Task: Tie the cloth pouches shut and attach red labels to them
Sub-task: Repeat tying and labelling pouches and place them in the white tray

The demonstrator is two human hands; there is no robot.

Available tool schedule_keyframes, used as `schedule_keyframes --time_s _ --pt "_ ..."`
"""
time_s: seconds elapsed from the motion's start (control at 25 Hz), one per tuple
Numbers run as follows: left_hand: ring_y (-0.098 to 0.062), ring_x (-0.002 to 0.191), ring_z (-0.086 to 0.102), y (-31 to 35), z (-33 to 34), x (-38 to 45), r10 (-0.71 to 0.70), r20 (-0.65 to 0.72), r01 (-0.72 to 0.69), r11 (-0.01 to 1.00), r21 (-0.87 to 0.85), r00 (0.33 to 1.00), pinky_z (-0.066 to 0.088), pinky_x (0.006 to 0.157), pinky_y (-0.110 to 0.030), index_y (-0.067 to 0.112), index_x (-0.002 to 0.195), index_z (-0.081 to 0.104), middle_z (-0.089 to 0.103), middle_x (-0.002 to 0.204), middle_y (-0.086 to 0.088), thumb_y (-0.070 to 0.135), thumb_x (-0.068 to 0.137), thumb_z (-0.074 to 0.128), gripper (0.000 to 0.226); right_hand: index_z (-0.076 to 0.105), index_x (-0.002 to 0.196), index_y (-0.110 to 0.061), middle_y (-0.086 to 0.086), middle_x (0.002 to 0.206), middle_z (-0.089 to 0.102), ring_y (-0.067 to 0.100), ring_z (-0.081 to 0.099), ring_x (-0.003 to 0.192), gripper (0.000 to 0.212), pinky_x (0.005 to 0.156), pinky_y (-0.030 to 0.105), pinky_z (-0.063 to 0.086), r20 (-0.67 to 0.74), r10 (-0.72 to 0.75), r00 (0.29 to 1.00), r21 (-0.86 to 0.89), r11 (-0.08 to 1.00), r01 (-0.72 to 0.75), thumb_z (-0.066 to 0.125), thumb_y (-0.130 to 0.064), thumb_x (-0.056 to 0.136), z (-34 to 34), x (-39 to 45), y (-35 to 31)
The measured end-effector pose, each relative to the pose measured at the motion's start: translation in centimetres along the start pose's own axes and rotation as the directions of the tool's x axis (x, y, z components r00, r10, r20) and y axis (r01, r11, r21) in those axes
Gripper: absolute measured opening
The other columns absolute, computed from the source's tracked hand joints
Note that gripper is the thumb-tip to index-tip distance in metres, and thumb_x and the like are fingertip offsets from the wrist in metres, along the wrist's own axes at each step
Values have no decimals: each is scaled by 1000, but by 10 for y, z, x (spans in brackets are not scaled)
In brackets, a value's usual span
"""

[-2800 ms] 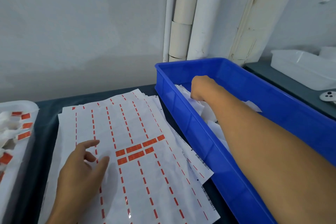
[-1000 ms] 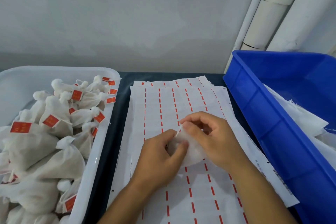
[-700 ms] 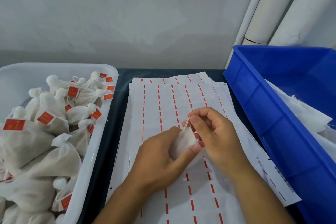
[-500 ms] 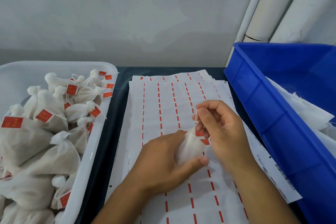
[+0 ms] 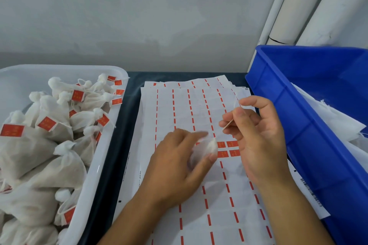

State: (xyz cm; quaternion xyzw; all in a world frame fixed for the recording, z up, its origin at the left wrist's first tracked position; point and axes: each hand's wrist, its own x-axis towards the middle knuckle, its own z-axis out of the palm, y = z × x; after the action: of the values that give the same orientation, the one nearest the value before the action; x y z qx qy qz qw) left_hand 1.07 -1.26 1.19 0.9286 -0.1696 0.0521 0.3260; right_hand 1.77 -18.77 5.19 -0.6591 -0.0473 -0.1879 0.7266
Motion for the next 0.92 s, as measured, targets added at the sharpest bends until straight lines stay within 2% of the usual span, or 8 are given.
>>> schedule_keyframes --time_s 0.08,0.12,0.24,0.32,0.48,0.6,0.76,0.92 --pt "7 96 54 5 -3 1 -90 -112 75 988 -132 990 43 65 -8 48 102 53 53 98 33 80 88 40 37 65 106 -44 4 95 77 24 76 89 11 75 24 60 33 -17 999 9 1000 16 62 -36 98 2 -1 -4" --pt "3 88 58 6 -5 2 -135 -96 108 963 -249 986 46 62 -10 42 90 58 60 88 26 79 90 36 43 65 106 -44 3 95 77 24 76 88 12 74 24 60 37 -19 999 7 1000 19 62 -35 98 3 -2 -6" --pt "-1 73 66 13 -11 1 -165 307 314 783 -538 937 49 67 -10 39 82 76 72 79 14 76 92 22 66 65 106 -40 3 95 77 24 76 86 12 73 25 60 79 -28 996 15 1000 27 61 -32 99 7 -6 -9" --pt "-6 80 71 14 -8 2 -166 408 409 657 -633 898 54 74 -17 38 94 80 78 92 10 64 102 21 65 65 106 -35 6 94 77 26 75 86 11 74 25 60 156 -45 987 32 999 41 61 -31 97 11 -11 -11" --pt "-20 106 72 11 -9 9 -297 365 465 435 -771 882 54 98 -44 23 112 76 77 112 -1 50 110 30 53 64 108 -19 6 90 77 23 75 86 10 77 23 60 294 -40 955 19 999 36 61 -19 98 21 -19 -6" --pt "-26 115 70 4 -16 12 -329 315 416 303 -857 890 49 107 -49 8 120 72 75 117 -12 39 111 32 51 66 106 -20 1 91 78 20 76 89 9 78 22 59 377 14 926 -45 999 4 62 -20 97 27 -23 1" --pt "-32 111 70 3 -20 11 -399 220 340 261 -903 890 56 100 -43 13 115 75 76 111 -12 36 107 46 38 66 107 -33 -14 99 76 15 76 97 8 83 23 60 426 29 904 -225 972 74 63 -29 101 27 -23 8" --pt "-28 102 72 3 -22 14 -457 225 335 174 -926 861 60 85 -37 1 116 72 74 111 -14 39 107 43 48 66 107 -37 -14 99 76 14 75 99 10 85 23 59 411 51 910 -247 967 57 60 -33 100 26 -21 12"
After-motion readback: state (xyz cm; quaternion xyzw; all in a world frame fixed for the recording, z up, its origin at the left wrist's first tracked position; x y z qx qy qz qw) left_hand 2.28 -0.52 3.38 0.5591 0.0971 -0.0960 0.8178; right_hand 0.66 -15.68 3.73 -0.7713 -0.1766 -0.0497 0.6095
